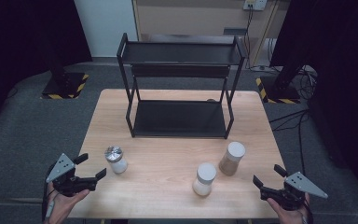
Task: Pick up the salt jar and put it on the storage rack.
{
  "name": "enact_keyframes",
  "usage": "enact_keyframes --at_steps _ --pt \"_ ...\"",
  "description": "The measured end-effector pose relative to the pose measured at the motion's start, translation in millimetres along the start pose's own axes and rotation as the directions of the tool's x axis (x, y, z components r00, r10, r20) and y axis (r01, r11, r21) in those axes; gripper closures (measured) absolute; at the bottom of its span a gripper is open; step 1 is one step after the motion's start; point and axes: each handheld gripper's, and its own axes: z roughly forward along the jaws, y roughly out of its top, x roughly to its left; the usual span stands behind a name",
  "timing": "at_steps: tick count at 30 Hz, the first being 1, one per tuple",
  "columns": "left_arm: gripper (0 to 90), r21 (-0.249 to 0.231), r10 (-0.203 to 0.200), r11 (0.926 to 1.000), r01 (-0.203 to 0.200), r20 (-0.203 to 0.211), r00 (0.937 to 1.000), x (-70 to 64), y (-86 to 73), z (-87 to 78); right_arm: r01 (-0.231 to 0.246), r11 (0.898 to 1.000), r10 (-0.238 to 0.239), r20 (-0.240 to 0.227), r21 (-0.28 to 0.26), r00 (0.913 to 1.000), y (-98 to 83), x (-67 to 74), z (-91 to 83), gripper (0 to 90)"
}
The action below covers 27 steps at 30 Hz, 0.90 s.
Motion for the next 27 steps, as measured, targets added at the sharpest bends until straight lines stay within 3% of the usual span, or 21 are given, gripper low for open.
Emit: enact_keyframes --at_steps 10,17,27 --pt "3.7 0.005 -0.012 0.9999 0.012 0.035 0.9993 13.8 8.9 16.7 -0.001 1.000 0.001 0.001 0.000 1.0000 0.0 0.1 0.1 7.3" --pt "4.0 0.015 0.001 0.9999 -0.001 0.053 0.9986 19.7 12.0 28.8 -0.001 1.000 0.001 0.000 0.000 1.0000 -0.1 0.0 0.1 7.4" --pt "5.3 0.027 0.002 0.9996 -0.004 0.069 0.9976 25.2 8.8 45.5 -0.001 1.000 0.001 0.003 0.000 1.0000 0.0 0.2 -0.1 7.5"
